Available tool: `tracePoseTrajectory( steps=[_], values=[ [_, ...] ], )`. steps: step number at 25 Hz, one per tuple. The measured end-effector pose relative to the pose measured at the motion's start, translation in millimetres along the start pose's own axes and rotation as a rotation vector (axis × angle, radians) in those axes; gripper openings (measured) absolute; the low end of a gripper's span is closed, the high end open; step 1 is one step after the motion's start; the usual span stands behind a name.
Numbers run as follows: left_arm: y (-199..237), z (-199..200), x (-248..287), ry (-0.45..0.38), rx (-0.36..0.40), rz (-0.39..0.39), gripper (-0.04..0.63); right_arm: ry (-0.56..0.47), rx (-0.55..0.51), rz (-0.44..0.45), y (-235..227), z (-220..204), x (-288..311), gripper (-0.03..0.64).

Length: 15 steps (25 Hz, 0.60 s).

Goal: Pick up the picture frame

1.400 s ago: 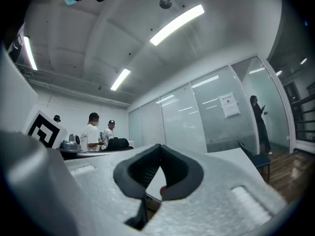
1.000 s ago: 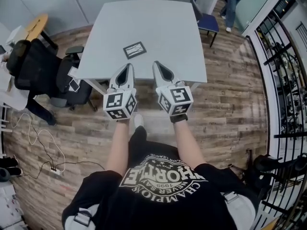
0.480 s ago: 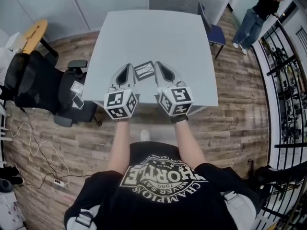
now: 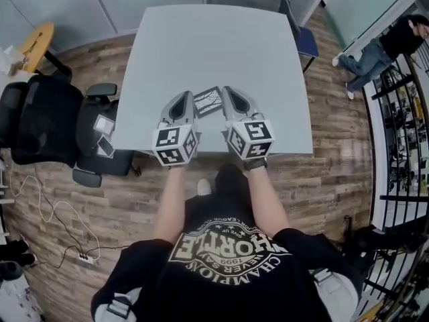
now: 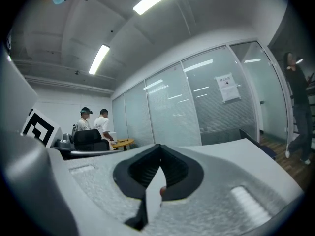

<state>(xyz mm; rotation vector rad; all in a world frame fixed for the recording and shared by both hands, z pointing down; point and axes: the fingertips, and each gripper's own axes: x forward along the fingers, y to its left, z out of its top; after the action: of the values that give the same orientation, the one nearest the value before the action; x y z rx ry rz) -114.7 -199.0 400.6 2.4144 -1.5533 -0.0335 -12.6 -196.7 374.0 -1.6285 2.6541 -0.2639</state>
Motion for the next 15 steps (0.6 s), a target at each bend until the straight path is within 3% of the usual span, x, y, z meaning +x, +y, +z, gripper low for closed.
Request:
tracePoseTrajectory(
  steps=[4,9,15],
  values=[
    [24.8,-33.1,25.9,0.084,-0.071,0.01,0.003,0.114,0.006,-0.006,-26.6,-33.2,24.3,-0.003],
    [47.5,-78.3,70.6,0.198,-0.074,0.042,0.005,0.277,-0.038,0.018,-62.2,-85.7,67.8,-0.002],
    [79.6,-124.9,111.7,0.305,-0.173,0.1,0.02,0.475,-0.006,0.026,-97.8,-158.9,110.7,-0.002]
  ],
)
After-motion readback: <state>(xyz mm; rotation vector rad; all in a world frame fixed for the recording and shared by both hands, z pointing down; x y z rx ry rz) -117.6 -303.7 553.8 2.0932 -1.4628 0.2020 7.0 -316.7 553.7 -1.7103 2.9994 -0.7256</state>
